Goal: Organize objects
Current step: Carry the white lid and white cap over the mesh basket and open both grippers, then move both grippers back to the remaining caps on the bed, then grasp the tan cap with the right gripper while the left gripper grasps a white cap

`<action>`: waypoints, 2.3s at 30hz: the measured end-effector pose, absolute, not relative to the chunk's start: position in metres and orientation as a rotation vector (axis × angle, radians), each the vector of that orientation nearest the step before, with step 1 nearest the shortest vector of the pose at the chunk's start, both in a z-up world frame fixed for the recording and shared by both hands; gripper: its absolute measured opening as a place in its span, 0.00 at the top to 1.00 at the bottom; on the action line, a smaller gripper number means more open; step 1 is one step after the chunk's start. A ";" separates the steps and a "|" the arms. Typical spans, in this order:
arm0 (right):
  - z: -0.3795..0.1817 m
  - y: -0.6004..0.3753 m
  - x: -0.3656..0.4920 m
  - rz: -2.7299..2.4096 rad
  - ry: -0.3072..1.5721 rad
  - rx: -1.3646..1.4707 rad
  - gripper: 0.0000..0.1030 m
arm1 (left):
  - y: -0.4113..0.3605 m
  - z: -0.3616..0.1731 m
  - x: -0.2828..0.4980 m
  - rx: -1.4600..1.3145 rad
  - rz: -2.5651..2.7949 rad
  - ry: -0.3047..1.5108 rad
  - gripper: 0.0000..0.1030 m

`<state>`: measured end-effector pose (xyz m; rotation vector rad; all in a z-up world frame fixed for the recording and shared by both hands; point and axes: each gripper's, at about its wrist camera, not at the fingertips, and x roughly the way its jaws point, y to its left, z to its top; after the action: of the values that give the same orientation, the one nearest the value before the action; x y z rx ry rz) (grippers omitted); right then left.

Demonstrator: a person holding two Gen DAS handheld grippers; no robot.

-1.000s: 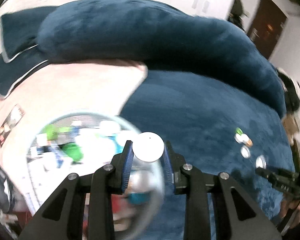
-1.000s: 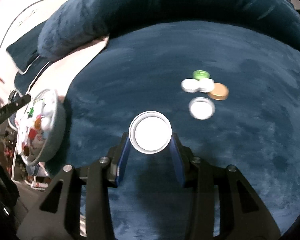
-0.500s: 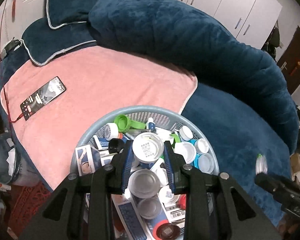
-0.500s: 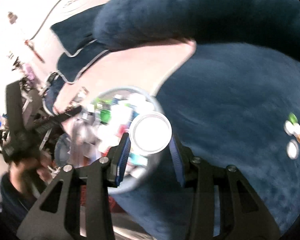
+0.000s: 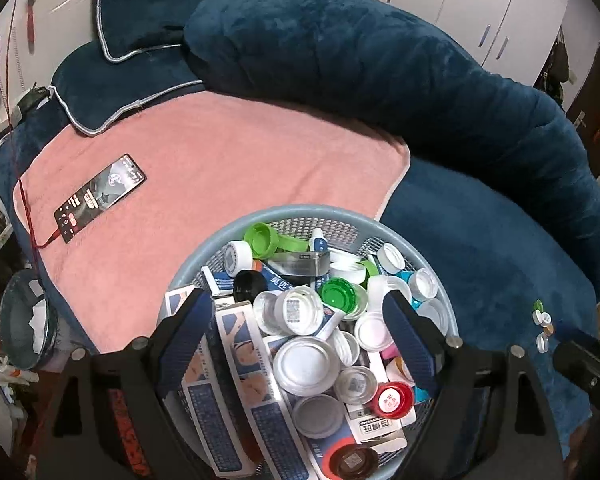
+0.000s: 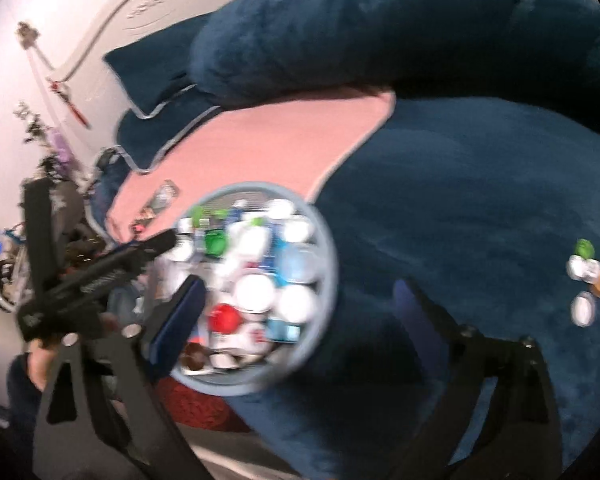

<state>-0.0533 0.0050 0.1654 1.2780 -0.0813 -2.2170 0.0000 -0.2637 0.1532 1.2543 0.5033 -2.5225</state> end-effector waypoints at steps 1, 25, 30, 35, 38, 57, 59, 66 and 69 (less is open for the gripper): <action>0.166 0.011 -0.054 -2.246 -0.094 1.276 0.00 | -0.262 0.154 0.000 1.254 -2.525 0.498 0.14; 0.178 0.120 -0.068 -2.450 -0.113 1.295 0.00 | -0.172 0.177 -0.026 1.321 -2.663 0.312 0.14; 0.175 0.166 -0.076 -2.517 -0.104 1.327 0.00 | -0.145 0.180 -0.037 1.355 -2.702 0.261 0.14; 0.167 0.213 -0.093 -2.569 -0.114 1.387 0.00 | -0.118 0.183 -0.050 1.370 -2.742 0.208 0.13; 0.159 0.238 -0.105 -2.602 -0.126 1.419 0.00 | -0.100 0.181 -0.060 1.387 -2.758 0.158 0.13; 0.063 0.303 -0.185 -2.653 -0.193 1.732 0.00 | -0.017 0.129 -0.139 1.549 -2.773 0.115 0.14; 0.053 0.306 -0.189 -2.678 -0.173 1.741 0.00 | -0.014 0.127 -0.140 1.560 -2.779 0.098 0.13; 0.038 0.264 -0.181 -2.540 0.060 1.673 0.00 | -0.013 0.116 -0.143 1.604 -2.753 0.097 0.14; 0.041 0.247 -0.168 -2.515 0.181 1.624 0.00 | -0.011 0.117 -0.142 1.609 -2.756 0.106 0.14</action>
<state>-0.1678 0.2467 0.0408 1.6245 0.1812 -2.5146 -0.1425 -0.0113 0.1174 1.6094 0.1060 -2.7559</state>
